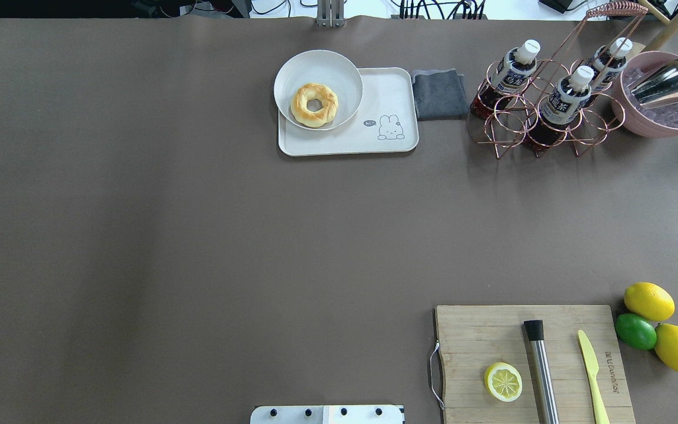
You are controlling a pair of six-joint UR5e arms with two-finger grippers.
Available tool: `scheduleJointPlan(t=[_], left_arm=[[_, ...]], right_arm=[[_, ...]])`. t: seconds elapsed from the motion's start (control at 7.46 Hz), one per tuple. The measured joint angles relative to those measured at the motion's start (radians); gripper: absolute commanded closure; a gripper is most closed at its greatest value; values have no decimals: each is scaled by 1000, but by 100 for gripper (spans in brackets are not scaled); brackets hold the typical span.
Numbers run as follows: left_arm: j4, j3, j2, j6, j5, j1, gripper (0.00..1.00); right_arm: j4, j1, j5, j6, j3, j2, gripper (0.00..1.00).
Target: Place tea on tray
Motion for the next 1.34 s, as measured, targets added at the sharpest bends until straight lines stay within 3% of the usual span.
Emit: scheduleJointPlan(t=[1.34], left_arm=[[-32,-25,-6,22,7,-5,1]], right_arm=[[-1,0,0,0,2,-1,0]])
